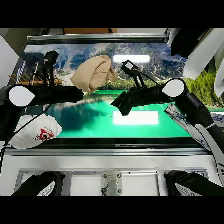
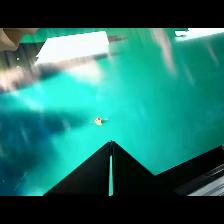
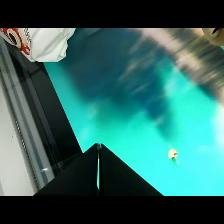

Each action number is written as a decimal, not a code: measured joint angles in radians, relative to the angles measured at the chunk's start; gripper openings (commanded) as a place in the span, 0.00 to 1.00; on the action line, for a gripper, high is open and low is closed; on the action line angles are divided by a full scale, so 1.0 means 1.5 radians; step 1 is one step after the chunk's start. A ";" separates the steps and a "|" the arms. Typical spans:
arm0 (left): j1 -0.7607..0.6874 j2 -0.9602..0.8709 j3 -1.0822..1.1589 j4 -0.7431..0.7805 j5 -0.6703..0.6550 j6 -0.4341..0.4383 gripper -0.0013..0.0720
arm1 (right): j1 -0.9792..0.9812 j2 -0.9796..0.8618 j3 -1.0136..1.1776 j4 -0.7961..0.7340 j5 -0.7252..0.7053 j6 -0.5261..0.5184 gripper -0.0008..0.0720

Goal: Fold the clothes and pants, and hang the long-sleeved shirts on hangers.

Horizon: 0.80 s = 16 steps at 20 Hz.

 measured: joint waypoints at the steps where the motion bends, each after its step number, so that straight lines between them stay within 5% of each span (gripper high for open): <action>1: 0.000 0.000 0.000 0.000 0.000 0.000 0.04 | 0.000 0.000 0.000 0.000 0.000 0.000 0.04; 9: 0.000 0.000 0.000 0.000 0.000 0.001 0.10 | 0.000 0.000 0.000 0.000 0.000 0.000 0.04; 10: 0.002 0.000 0.001 0.004 -0.001 0.004 0.62 | 0.000 0.000 0.000 0.000 0.000 0.000 0.04; 11: 0.006 0.000 0.006 0.018 -0.003 0.009 1.00 | 0.000 0.000 0.000 0.000 0.000 0.000 0.04; 16: 0.092 0.000 0.023 0.232 -0.111 -0.028 0.97 | 0.000 0.000 0.000 0.000 0.000 0.000 0.04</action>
